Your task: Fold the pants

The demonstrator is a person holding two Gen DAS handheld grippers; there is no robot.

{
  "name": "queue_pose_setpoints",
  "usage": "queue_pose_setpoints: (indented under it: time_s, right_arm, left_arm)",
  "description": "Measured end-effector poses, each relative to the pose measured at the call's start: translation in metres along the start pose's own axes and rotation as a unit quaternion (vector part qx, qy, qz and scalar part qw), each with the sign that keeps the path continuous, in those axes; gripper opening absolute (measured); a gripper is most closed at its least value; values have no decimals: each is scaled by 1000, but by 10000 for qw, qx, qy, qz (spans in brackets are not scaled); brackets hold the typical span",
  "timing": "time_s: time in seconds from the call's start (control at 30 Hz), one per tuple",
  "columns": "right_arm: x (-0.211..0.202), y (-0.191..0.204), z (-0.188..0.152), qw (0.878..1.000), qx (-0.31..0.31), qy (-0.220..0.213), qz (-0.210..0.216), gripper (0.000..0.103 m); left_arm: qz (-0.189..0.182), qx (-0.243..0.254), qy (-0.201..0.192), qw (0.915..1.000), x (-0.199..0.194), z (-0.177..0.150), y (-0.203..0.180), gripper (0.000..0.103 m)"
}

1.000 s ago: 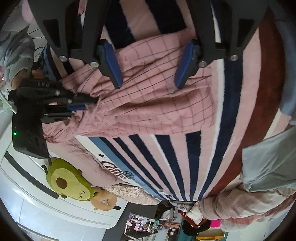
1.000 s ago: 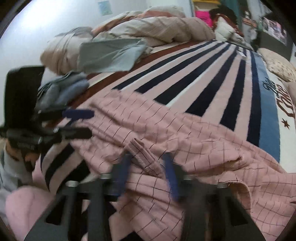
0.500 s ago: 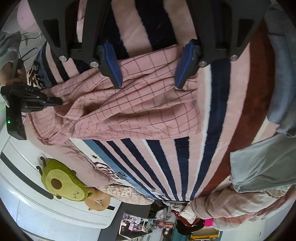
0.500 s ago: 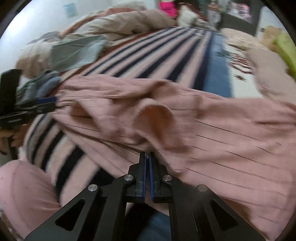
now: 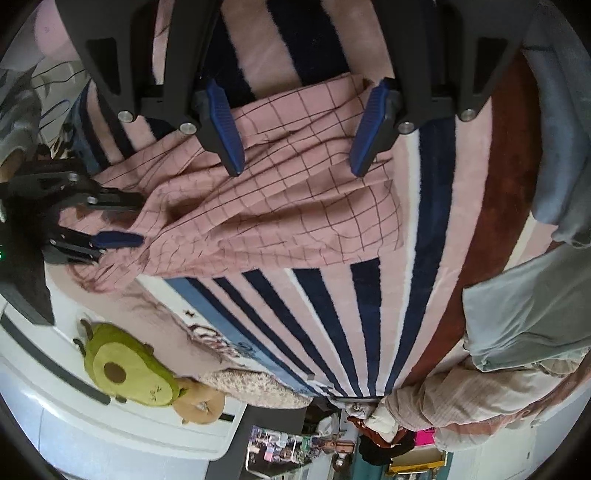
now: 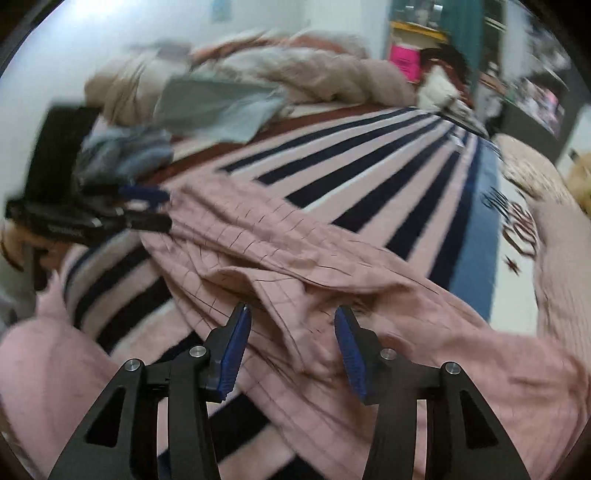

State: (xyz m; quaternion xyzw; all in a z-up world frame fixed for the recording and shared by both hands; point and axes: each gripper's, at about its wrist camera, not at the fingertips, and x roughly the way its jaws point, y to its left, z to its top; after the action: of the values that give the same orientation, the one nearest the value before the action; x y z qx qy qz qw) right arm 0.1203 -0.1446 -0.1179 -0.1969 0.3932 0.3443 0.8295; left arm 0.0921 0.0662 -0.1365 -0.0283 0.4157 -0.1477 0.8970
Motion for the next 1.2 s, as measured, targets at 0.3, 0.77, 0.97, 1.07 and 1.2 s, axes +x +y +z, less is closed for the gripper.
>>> queue_pose_setpoints:
  time_s: [0.3,0.77,0.97,1.07,1.2]
  right_arm:
    - [-30,-25,16,9946,-19,-492,-912,0]
    - [-25,-26,-32,9983,51,427,-391,15]
    - [-63,-50,-13,9970,645,-196,384,41]
    - [-58,-57,2,9989,431,-150,-66,55]
    - [-30,-67,10,9991,358,208,-92,58]
  left_arm:
    - [105,70,-51,9999,0,6,-2,55]
    - [387,71,-30,9992,4,-1,-2,55]
    - [299,280,-201,9990,-4,6,-11,53]
    - [275,369,-152,9988,3,12,-13,33]
    - [173,364,-209,9990,9,19,-12,10]
